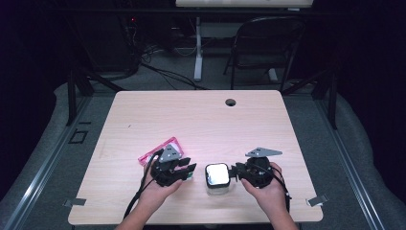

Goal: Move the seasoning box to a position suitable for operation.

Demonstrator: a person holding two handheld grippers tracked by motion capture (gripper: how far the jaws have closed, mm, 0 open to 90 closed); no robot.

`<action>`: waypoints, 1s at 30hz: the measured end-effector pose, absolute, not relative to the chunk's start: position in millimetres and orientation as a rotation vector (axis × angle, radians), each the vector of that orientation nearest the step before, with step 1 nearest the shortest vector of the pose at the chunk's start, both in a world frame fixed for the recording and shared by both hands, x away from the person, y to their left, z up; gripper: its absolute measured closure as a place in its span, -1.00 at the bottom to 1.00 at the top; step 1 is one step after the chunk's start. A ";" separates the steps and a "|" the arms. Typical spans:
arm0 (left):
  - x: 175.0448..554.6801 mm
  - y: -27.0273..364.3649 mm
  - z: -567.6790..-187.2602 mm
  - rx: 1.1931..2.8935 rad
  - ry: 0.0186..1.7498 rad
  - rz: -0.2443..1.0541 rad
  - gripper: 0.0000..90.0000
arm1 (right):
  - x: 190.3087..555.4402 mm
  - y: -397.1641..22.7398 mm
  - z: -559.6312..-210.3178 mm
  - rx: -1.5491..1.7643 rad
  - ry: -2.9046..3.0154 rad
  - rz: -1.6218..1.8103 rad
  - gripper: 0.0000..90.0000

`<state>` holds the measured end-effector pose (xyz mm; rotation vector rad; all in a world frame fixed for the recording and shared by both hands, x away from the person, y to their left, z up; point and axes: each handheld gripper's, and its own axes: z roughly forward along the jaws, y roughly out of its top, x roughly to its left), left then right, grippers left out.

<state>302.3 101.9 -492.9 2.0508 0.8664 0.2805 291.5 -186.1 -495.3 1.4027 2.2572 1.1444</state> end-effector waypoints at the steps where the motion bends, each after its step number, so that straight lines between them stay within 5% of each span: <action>1: 302.1 101.6 -493.3 2.056 0.863 0.270 0.47 | 291.8 -186.4 -495.7 1.403 2.261 1.158 0.67; 30: 288.8 89.3 -501.6 2.152 0.796 0.299 0.68 | 279.1 -174.4 -495.0 1.432 2.286 1.178 0.85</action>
